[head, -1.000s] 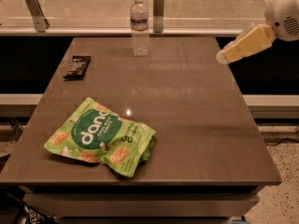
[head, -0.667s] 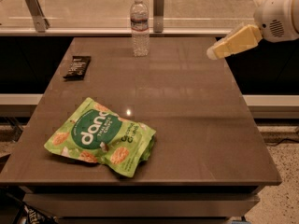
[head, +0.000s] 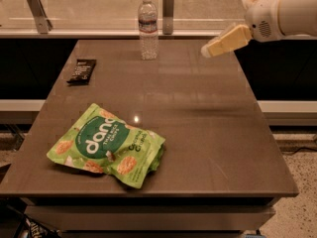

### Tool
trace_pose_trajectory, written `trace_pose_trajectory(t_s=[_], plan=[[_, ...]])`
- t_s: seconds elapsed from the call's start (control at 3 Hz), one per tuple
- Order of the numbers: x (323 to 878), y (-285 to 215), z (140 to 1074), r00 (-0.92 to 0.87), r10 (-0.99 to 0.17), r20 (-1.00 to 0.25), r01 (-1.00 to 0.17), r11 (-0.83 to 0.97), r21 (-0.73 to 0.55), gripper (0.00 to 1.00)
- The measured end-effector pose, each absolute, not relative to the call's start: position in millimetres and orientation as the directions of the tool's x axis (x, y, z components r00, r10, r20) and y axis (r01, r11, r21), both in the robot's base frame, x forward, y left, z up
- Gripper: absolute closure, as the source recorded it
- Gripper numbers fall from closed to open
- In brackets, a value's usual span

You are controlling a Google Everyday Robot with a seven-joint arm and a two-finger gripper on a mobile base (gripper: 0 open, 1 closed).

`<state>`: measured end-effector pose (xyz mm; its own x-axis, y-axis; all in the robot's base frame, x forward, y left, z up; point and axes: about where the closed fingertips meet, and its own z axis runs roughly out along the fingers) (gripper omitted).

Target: Pick water bottle

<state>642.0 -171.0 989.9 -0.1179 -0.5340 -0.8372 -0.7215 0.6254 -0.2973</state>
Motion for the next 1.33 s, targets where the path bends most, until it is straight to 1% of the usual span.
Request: trace_pose_trajectory(t_s=[0.33,1.0,1.33], plan=[[661.1,-156.7,981.9,-0.087,-0.512,-0.854,-0.748,0.6,-0.284,0.0],[663.1,-154.1,975.1,-0.106,-0.513,-0.852,-0.75,0.604,-0.27,0.0],[676.4,-146.1,968.8,-0.103,-0.485,-0.868,-0.751,0.611,-0.252,0.0]])
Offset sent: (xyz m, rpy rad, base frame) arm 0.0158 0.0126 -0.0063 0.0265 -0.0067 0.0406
